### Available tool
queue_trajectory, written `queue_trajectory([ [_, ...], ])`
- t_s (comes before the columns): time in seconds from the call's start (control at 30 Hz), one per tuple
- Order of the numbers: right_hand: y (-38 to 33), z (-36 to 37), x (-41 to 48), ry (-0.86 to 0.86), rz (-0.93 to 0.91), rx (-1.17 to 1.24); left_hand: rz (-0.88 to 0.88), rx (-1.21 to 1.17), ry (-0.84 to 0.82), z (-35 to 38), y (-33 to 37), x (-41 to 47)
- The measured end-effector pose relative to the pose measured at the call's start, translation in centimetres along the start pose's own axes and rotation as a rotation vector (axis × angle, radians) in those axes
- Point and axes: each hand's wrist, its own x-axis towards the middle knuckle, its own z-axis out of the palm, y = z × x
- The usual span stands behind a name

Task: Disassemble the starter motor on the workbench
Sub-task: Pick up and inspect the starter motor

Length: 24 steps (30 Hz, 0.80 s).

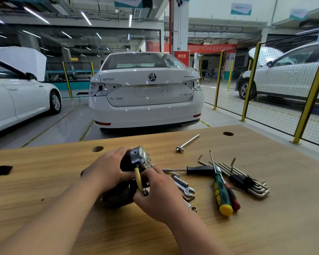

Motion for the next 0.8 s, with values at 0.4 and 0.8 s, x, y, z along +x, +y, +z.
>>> queue_trajectory([
  [0.4, 0.2, 0.0, -0.3, 0.025, 0.007, 0.074, 0.000, -0.137, 0.062, -0.3, -1.0, -0.5],
  [0.8, -0.1, -0.5, 0.9, -0.056, 0.004, 0.231, -0.032, -0.184, 0.107, -0.4, -1.9, -0.9],
])
